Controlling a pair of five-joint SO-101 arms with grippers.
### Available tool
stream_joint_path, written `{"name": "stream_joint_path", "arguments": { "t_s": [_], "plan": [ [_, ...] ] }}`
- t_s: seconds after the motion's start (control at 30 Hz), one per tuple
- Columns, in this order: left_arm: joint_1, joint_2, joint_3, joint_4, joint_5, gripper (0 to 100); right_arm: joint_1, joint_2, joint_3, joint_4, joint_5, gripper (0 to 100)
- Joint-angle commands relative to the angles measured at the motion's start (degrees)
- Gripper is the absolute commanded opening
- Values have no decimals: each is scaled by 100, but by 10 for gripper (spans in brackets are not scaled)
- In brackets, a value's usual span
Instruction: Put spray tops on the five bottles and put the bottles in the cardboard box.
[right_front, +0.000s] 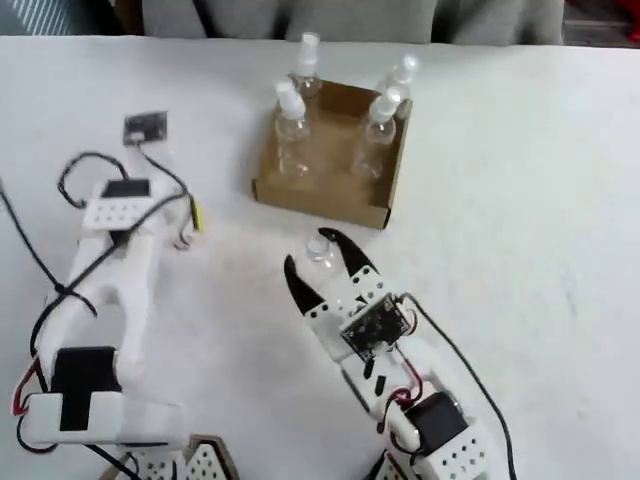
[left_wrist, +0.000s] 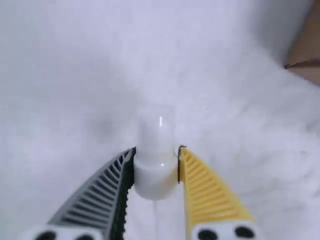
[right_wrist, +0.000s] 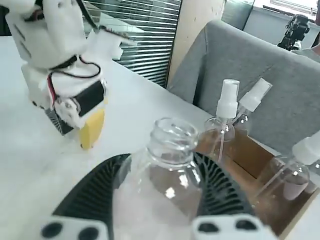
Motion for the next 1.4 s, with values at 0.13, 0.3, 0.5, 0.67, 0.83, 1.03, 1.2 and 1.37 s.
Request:
{"name": "stream_joint_path", "arguments": {
  "t_s": [0.13,0.3,0.5,0.67,0.83,1.03,1.2,1.37],
  "plan": [
    [-40,-365,-2558,1600,0,23,-48,-57,97,-4,53,17],
    [145,-365,-4387,2637,0,23,-48,-57,97,13,53,17],
    [840,-365,-6725,3982,0,23,-48,-57,97,22,53,17],
    [1182,-365,-7798,4088,0,23,-48,-57,97,31,53,17],
    [1534,-365,-8668,4105,0,23,-48,-48,97,31,53,17],
    [1877,-391,-9582,4176,0,23,-48,-31,97,40,53,17],
    [1965,-980,-9345,4176,0,23,-48,-13,97,40,53,17],
    [2185,-1947,-8308,4167,-26,23,-48,-13,97,40,53,17]
  ]
}}
